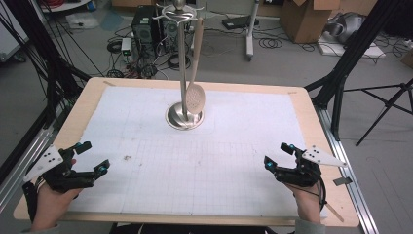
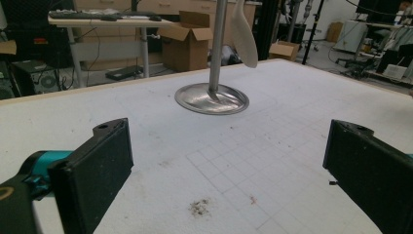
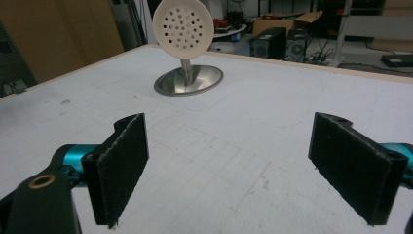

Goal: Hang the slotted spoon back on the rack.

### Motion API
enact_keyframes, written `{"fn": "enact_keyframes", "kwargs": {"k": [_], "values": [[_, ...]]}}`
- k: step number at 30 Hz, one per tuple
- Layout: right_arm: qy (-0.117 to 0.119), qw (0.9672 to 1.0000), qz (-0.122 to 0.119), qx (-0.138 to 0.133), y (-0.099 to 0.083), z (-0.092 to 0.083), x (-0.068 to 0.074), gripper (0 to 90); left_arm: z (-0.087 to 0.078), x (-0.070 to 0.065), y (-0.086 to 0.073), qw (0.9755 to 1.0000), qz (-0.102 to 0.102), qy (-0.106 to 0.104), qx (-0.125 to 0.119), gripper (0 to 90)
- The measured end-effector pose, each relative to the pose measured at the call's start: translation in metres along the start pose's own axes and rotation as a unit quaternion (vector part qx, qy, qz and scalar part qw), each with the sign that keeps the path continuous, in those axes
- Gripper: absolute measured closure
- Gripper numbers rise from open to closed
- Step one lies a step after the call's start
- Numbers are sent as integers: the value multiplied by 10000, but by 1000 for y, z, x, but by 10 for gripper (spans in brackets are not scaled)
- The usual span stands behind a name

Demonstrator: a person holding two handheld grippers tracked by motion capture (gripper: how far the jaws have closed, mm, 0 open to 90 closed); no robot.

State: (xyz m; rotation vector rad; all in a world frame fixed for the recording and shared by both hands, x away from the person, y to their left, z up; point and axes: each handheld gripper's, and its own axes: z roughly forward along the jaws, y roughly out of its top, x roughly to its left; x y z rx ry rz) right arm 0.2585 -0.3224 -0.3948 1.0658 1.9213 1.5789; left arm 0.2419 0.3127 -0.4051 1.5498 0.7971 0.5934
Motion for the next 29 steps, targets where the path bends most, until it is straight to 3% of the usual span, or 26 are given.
{"fn": "enact_keyframes", "kwargs": {"k": [18, 24, 29], "values": [[-574, 9977, 262, -251, -16, -41, -22, 138, -3, 4, -2, 9999, 19, 113, 9, 45], [-777, 9960, 250, -375, -15, -49, -26, 138, -9, 12, -6, 9991, -12, 416, 60, 45], [-853, 9953, 296, -352, -18, -52, -28, 138, -15, 21, -11, 9976, -203, 662, 26, 45]]}}
